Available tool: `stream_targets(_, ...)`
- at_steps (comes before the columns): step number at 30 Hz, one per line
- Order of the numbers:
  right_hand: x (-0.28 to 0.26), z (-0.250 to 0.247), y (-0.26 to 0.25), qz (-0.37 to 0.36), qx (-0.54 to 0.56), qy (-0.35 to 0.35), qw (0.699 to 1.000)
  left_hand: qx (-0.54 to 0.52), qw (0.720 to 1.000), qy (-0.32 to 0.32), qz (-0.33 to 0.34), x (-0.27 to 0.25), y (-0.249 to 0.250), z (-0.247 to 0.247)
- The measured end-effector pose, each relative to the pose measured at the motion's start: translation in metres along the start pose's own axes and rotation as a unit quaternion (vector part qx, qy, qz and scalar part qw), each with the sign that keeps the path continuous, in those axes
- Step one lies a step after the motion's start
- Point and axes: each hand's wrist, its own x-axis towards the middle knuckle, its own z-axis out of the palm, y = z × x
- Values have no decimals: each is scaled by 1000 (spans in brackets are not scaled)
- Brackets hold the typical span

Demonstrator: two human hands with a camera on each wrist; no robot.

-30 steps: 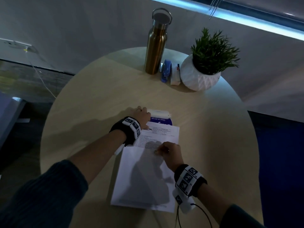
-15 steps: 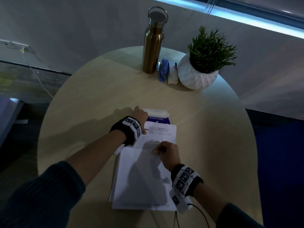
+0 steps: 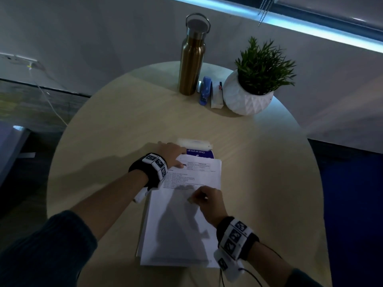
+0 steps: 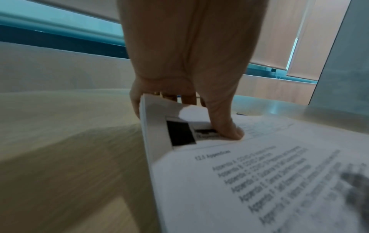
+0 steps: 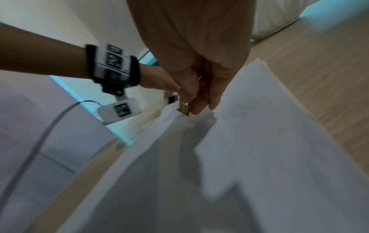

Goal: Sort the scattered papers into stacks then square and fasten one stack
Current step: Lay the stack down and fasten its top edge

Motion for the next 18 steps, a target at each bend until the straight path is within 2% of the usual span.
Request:
stream_targets(2,-27,5,-3,-18,8,-81,997,-3,1000,18,4,0,-1,3)
stream_targets(5,-72,15,-5,-31,16,-243,969,-21,999,30,13,0,-4,5)
stream_targets(6,-85,18,-6,-21,23,-283,959,-27,999,30,17,0,-4,5)
stream_targets(8,-105,26,-9,44,35,-342,938,-29,999,34,30,0,-6,5)
stream_targets(9,-112,29,-10,34,-12,-374,927,-28,998,35,38,0,-6,5)
stream_targets(11,-117,33,-7,1,-40,-389,921,-15,998,43,51,0,-7,7)
stream_targets(16,-115,38,-13,22,18,-345,938,-4,995,94,30,-9,-7,16)
stream_targets(18,-111,26,-15,1,53,-335,941,-10,992,124,-1,-22,-6,22)
